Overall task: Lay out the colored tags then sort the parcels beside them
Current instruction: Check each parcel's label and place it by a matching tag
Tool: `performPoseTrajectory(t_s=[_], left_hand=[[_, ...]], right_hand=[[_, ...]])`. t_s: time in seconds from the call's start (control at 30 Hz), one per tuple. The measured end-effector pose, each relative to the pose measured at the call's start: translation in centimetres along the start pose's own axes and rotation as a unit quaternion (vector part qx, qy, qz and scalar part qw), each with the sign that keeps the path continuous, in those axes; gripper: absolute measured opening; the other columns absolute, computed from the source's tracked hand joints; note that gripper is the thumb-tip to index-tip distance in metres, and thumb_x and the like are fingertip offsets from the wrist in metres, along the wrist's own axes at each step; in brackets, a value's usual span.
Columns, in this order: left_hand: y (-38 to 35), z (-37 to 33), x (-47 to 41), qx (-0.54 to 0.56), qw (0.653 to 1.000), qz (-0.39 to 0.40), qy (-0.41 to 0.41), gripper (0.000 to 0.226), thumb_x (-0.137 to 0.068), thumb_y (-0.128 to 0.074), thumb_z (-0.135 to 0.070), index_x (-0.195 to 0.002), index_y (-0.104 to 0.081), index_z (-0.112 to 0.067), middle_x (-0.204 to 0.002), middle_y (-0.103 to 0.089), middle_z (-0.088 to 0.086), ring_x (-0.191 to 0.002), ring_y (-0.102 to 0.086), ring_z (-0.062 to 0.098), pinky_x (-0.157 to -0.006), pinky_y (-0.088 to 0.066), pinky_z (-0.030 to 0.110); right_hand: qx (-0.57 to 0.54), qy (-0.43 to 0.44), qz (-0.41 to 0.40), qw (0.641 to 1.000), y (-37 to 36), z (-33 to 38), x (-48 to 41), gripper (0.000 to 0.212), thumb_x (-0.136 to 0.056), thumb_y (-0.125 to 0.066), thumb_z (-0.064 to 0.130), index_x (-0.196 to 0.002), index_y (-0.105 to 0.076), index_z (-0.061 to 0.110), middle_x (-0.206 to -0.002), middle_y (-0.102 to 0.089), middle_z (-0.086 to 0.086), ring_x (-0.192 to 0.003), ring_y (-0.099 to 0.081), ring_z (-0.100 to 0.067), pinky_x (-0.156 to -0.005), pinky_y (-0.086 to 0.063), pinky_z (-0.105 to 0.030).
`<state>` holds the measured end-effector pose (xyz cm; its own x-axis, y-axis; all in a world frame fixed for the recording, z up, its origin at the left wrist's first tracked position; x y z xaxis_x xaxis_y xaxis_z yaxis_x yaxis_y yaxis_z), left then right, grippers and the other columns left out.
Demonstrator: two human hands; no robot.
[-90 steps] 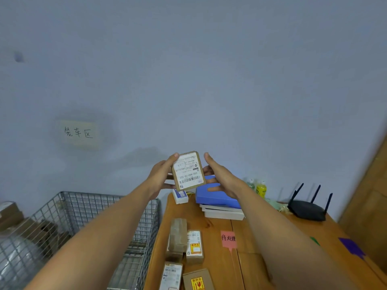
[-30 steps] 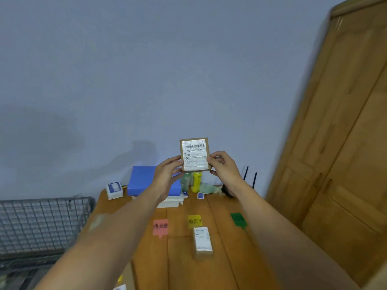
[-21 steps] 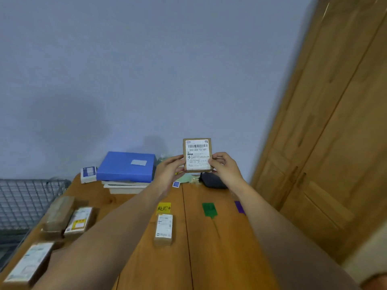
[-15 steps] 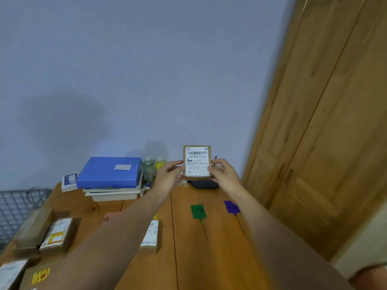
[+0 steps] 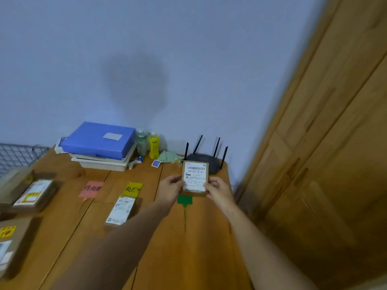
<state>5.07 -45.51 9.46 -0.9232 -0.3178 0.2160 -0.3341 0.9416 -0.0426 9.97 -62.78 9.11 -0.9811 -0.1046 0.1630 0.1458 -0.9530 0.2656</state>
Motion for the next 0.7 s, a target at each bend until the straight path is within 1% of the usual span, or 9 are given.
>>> performPoseTrajectory(t_s=[0.07,0.13,0.23,0.3,0.33,0.43,0.53,0.63,0.7], left_hand=[[-1.1,3.3,-1.4,0.008,0.999,-0.032,0.024,0.032,-0.096,-0.059,0.001,-0.127,-0.064,-0.007,-0.116,-0.071,0.01,-0.093,-0.069,0.014,-0.073,-0.056,0.028],[-1.9,6.4,-2.7,0.013,0.997,-0.064,0.049,0.031,-0.097,-0.058,0.002,-0.127,-0.062,-0.007,-0.116,-0.07,0.014,-0.09,-0.068,0.014,-0.069,-0.054,0.026],[-1.9,10.7,-4.2,0.012,0.991,-0.105,0.086,0.032,-0.096,-0.06,0.003,-0.127,-0.063,-0.004,-0.112,-0.071,0.016,-0.083,-0.068,0.014,-0.065,-0.055,0.027],[-1.9,13.0,-5.0,0.005,0.988,-0.115,0.102,0.036,-0.094,-0.064,0.003,-0.129,-0.063,-0.001,-0.11,-0.072,0.016,-0.083,-0.069,0.018,-0.07,-0.058,0.033],[-1.9,14.1,-5.3,-0.001,0.987,-0.114,0.109,0.037,-0.093,-0.066,0.002,-0.13,-0.063,-0.002,-0.11,-0.072,0.015,-0.084,-0.07,0.02,-0.073,-0.059,0.036],[-2.0,17.0,-6.1,-0.01,0.985,-0.109,0.13,0.042,-0.092,-0.068,0.001,-0.133,-0.062,-0.002,-0.115,-0.072,0.017,-0.095,-0.072,0.027,-0.082,-0.061,0.043],[-2.1,19.1,-6.7,-0.016,0.983,-0.107,0.147,0.044,-0.09,-0.071,0.002,-0.133,-0.062,0.0,-0.117,-0.072,0.018,-0.102,-0.071,0.031,-0.086,-0.06,0.044],[-2.3,20.0,-6.9,-0.022,0.983,-0.104,0.151,0.039,-0.09,-0.071,0.002,-0.128,-0.065,-0.004,-0.116,-0.072,0.018,-0.108,-0.069,0.034,-0.094,-0.057,0.049],[-2.2,20.4,-7.0,-0.031,0.983,-0.1,0.153,0.039,-0.09,-0.07,0.003,-0.128,-0.064,-0.005,-0.113,-0.072,0.016,-0.108,-0.069,0.034,-0.095,-0.056,0.05]], right_hand=[[0.006,-0.029,0.036,0.999,0.1,-2.8,-1.5,0.023,-0.093,-0.068,0.018,-0.11,-0.06,0.03,-0.115,-0.068,0.005,-0.103,-0.066,-0.011,-0.094,-0.058,-0.039],[0.014,-0.058,0.059,0.997,-0.4,-5.7,-3.1,0.029,-0.089,-0.07,0.018,-0.114,-0.059,0.028,-0.117,-0.068,0.005,-0.105,-0.066,-0.013,-0.098,-0.056,-0.042],[0.016,-0.076,0.089,0.993,-1.7,-10.0,-5.0,0.032,-0.086,-0.071,0.019,-0.113,-0.059,0.03,-0.116,-0.067,0.005,-0.109,-0.065,-0.015,-0.101,-0.053,-0.043],[0.014,-0.098,0.104,0.99,-2.5,-12.6,-6.0,0.031,-0.085,-0.072,0.02,-0.11,-0.059,0.032,-0.116,-0.067,0.006,-0.109,-0.065,-0.015,-0.101,-0.053,-0.043],[0.008,-0.109,0.111,0.988,-2.7,-13.7,-6.4,0.03,-0.085,-0.072,0.019,-0.109,-0.058,0.032,-0.113,-0.066,0.008,-0.109,-0.065,-0.015,-0.101,-0.054,-0.043],[-0.006,-0.143,0.124,0.982,-3.0,-16.5,-6.9,0.029,-0.089,-0.071,0.014,-0.112,-0.058,0.028,-0.107,-0.062,0.013,-0.105,-0.065,-0.013,-0.096,-0.057,-0.039],[-0.017,-0.169,0.132,0.977,-3.0,-18.2,-7.1,0.031,-0.09,-0.071,0.012,-0.116,-0.058,0.023,-0.107,-0.062,0.011,-0.097,-0.065,-0.009,-0.091,-0.059,-0.035],[-0.015,-0.18,0.141,0.973,-3.1,-19.3,-7.4,0.034,-0.091,-0.071,0.013,-0.122,-0.058,0.019,-0.114,-0.062,0.005,-0.098,-0.065,-0.009,-0.088,-0.058,-0.033],[-0.019,-0.185,0.148,0.971,-3.3,-19.6,-7.5,0.037,-0.091,-0.071,0.013,-0.126,-0.057,0.016,-0.112,-0.06,0.006,-0.1,-0.064,-0.01,-0.087,-0.057,-0.031]])
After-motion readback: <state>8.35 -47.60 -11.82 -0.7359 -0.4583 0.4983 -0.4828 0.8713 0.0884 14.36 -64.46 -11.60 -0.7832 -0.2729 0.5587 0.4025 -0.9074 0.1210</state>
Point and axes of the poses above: each hand's wrist, its own x-axis away from the middle knuckle, its own y-axis out of the back of the hand, z = x × y, the point moved 1 cm from there along -x, towards the middle knuckle
